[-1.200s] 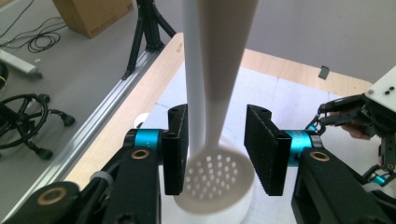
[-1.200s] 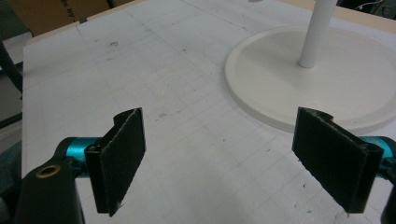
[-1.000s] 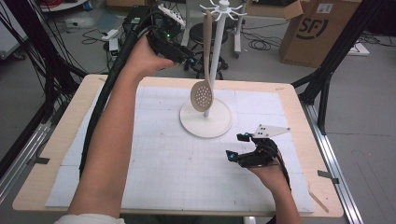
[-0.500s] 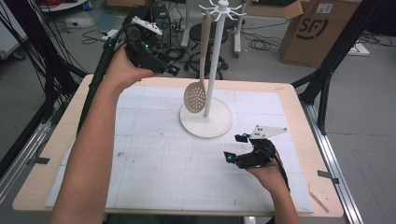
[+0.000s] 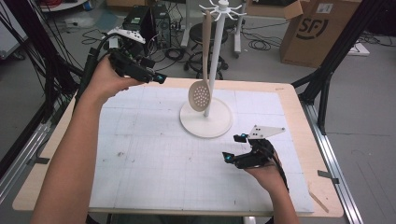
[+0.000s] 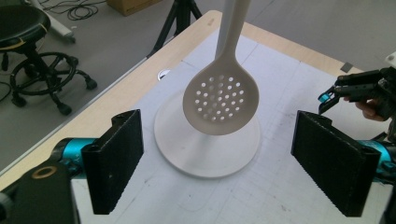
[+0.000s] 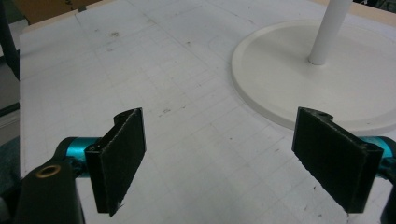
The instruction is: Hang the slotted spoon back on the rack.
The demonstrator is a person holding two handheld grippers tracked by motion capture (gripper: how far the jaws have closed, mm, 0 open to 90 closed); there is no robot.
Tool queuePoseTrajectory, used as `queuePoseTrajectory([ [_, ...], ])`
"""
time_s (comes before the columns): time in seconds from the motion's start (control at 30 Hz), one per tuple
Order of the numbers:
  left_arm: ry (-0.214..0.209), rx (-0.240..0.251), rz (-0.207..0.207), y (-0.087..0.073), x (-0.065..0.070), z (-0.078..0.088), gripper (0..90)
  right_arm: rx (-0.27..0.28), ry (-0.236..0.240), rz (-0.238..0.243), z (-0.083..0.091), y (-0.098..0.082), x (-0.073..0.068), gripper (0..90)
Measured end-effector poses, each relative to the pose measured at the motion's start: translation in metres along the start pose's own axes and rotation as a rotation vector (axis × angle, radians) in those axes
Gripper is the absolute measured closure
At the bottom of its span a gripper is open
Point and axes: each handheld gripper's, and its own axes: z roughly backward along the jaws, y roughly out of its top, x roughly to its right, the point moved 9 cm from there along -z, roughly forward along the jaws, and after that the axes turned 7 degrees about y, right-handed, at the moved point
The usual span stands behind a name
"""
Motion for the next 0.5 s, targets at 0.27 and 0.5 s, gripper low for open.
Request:
queuePoseTrajectory([
  [0.27, 0.024, 0.014, -0.008, -0.013, 0.003, 0.007, 12.7, 0.001, -0.001, -0.003, 0.0, 0.0, -0.001, 16.6],
  [0.5, 0.034, 0.014, -0.02, -0.029, 0.008, 0.012, 7.8, -0.008, 0.006, 0.006, -0.003, 0.002, -0.003, 16.6],
])
